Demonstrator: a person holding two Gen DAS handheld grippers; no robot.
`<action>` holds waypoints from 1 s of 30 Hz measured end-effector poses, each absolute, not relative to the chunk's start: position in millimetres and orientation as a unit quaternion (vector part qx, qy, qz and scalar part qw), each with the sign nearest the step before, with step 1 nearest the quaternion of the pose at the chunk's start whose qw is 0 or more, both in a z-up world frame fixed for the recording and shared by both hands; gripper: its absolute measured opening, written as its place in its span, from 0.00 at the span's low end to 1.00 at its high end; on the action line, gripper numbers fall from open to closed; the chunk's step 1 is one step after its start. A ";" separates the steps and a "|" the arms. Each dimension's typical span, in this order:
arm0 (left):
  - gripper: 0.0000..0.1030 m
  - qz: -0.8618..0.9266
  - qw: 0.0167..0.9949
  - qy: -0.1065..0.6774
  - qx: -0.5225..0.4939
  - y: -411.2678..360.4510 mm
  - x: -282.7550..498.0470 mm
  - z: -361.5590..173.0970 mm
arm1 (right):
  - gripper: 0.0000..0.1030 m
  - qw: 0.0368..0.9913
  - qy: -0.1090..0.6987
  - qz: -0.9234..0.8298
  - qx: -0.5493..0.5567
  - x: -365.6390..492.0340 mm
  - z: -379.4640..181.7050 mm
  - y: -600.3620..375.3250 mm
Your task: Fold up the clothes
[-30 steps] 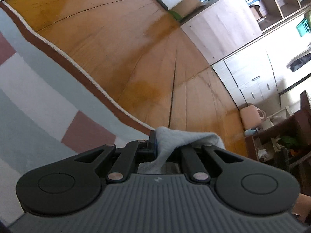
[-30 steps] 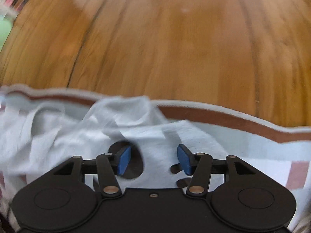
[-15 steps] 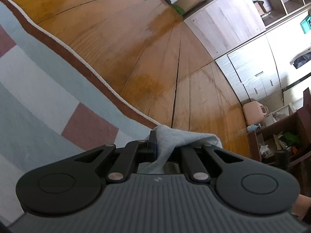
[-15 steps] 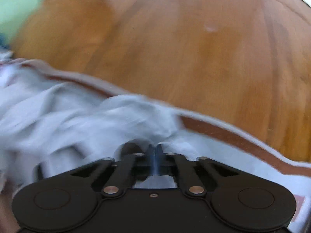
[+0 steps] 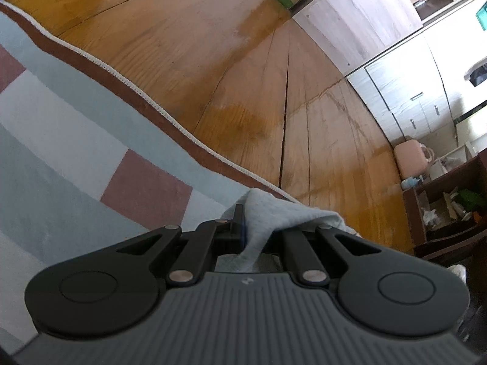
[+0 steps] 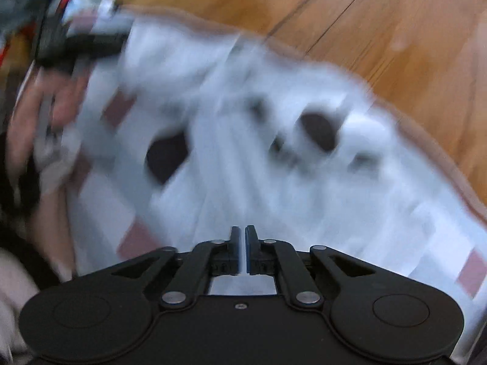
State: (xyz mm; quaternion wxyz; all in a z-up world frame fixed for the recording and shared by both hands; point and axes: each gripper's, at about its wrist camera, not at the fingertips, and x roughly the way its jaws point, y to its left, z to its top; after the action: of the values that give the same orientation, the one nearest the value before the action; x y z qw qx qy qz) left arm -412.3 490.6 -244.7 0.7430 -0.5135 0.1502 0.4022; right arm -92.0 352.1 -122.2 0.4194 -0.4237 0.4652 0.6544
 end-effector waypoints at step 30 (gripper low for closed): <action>0.03 0.467 0.758 0.241 -0.386 478.1 -400.5 -230.4 | 0.05 0.336 0.492 0.663 -0.454 -166.4 -130.6 285.0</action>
State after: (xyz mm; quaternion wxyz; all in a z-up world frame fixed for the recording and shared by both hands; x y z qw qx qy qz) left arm -400.5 478.1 -230.4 0.7580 -0.3860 0.2410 0.4673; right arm -166.4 285.0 -130.6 0.3364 -0.4538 0.4918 0.6627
